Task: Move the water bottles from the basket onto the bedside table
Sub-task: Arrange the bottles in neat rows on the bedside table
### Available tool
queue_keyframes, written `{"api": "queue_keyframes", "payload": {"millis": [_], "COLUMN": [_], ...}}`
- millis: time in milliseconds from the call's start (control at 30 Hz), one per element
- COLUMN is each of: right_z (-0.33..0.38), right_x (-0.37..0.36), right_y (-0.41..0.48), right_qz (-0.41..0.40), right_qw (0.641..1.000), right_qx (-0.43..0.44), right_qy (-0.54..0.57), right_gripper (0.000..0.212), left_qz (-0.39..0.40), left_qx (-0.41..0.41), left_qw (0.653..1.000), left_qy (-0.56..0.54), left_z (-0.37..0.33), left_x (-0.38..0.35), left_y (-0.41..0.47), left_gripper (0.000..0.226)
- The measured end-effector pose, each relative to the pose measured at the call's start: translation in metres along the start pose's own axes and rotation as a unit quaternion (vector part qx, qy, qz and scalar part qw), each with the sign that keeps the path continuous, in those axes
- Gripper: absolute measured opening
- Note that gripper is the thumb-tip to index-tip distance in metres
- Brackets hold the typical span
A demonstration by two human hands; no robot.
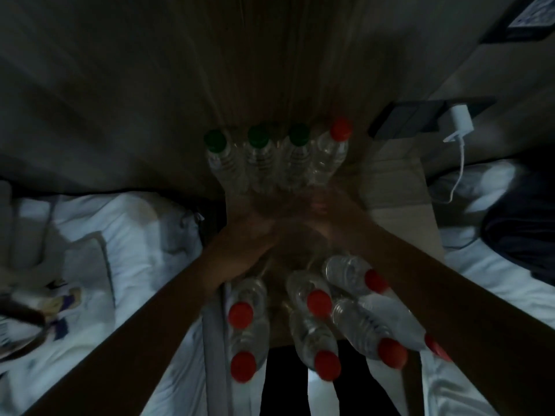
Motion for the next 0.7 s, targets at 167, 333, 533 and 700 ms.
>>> {"api": "queue_keyframes", "payload": {"millis": [167,333,533,700], "right_z": [0.004,-0.007,-0.022,-0.020], "right_x": [-0.011,-0.028,-0.041,-0.044], "right_y": [-0.074,-0.119,-0.127,-0.129], "right_qz": [0.025,0.052,-0.002,-0.041], "right_qw": [0.998,0.998,0.985,0.945], "right_qx": [0.012,-0.002,0.025,0.077], "right_qy": [-0.052,-0.043,-0.173,-0.314], "right_gripper": [0.032,0.018,0.044,0.029], "left_qz": [-0.011,-0.076,-0.086,-0.122], "left_qx": [-0.053,-0.070,-0.006,0.016], "left_qw": [0.994,0.991,0.996,0.990], "left_qy": [-0.090,-0.085,-0.015,0.070], "left_z": [0.007,0.020,0.027,0.027], "left_x": [0.002,-0.007,-0.020,-0.016], "left_y": [-0.066,-0.111,-0.121,-0.122], "left_gripper": [0.023,0.032,0.042,0.033]}}
Point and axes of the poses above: each hand's wrist, its own y-axis towards the middle knuckle, its own x-axis out of the back of the hand, z = x × y, the point moved 8 cm from there along y, towards the middle knuckle, and after that the axes turned 3 degrees about y, right-handed, at the moved point
